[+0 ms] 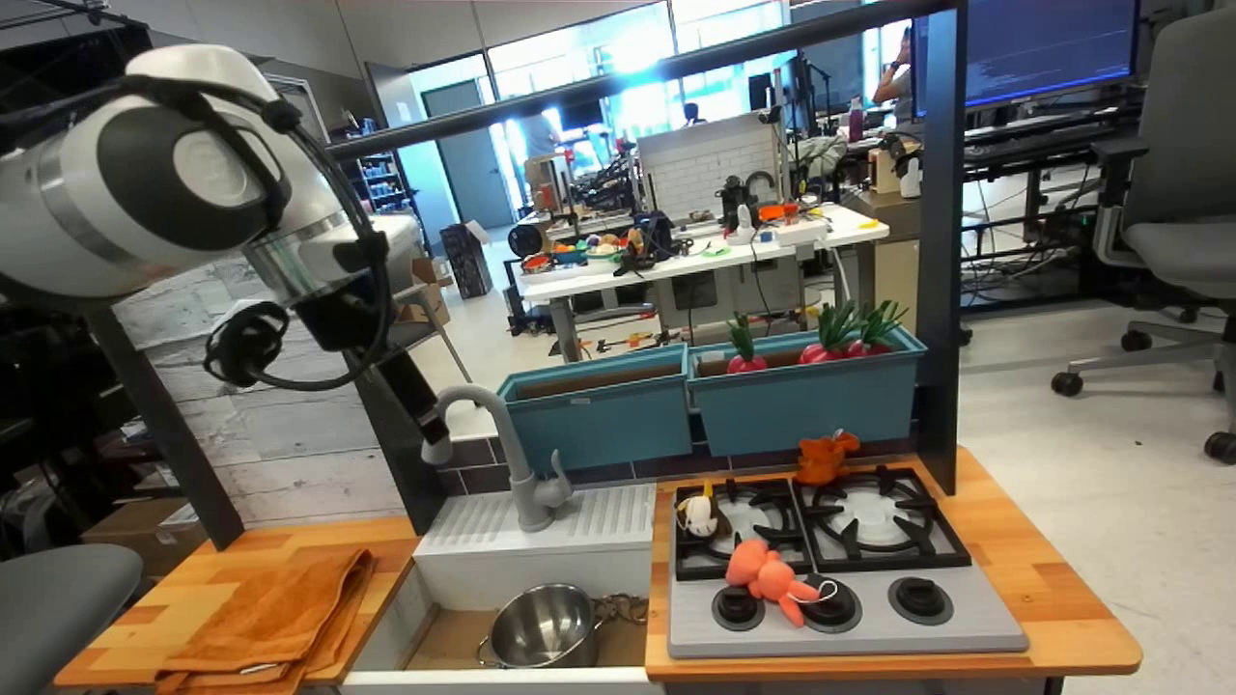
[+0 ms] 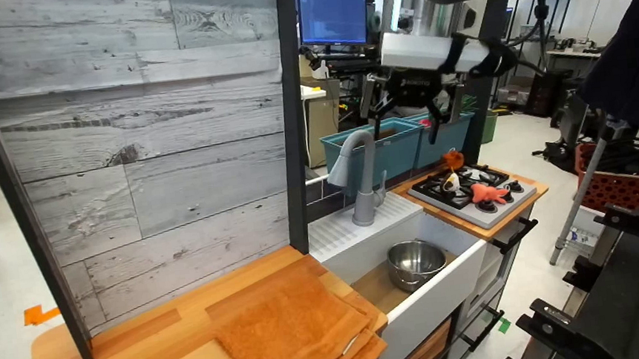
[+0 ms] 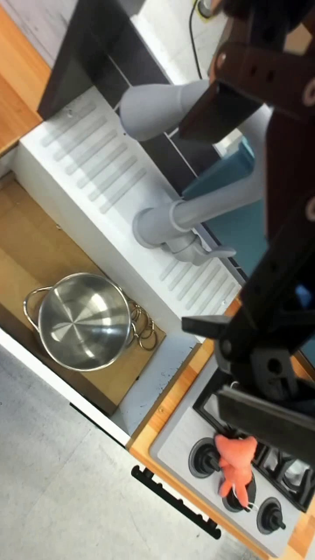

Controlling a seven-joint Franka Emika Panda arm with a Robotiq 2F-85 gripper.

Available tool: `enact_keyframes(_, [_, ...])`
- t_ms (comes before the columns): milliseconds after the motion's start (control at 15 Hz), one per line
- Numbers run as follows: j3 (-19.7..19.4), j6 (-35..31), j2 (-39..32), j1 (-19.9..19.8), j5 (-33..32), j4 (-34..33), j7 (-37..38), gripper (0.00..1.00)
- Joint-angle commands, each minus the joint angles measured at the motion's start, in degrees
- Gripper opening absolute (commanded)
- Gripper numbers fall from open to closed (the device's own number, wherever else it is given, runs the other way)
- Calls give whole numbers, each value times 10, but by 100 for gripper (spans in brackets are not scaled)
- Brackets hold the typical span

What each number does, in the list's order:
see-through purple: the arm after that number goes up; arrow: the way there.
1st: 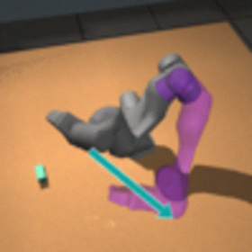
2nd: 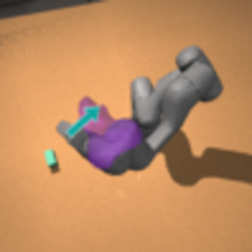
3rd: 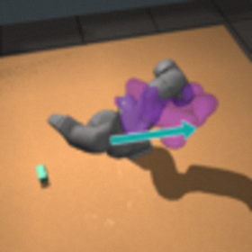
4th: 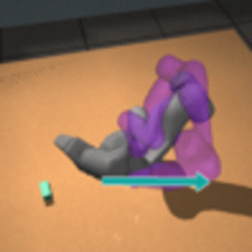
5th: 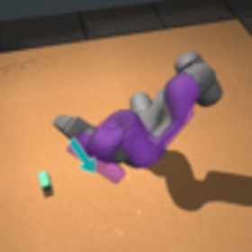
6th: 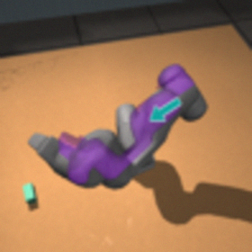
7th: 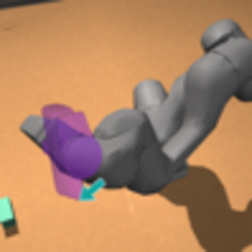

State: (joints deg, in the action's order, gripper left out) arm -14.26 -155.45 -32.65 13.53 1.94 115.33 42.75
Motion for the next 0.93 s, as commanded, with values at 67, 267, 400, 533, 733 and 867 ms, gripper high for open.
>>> enact_keyframes(67, [12,0,1,-18,-2,-3,4,100])
enact_keyframes(267, [28,64,4,-45,-32,-25,-79,100])
enact_keyframes(400, [46,120,-3,-89,-25,-63,-167,100])
enact_keyframes(533, [55,210,-26,-140,-13,-127,-250,100])
enact_keyframes(733, [35,330,-78,-189,2,-230,-254,100])
enact_keyframes(867, [37,293,-44,-188,-5,-180,-245,100])
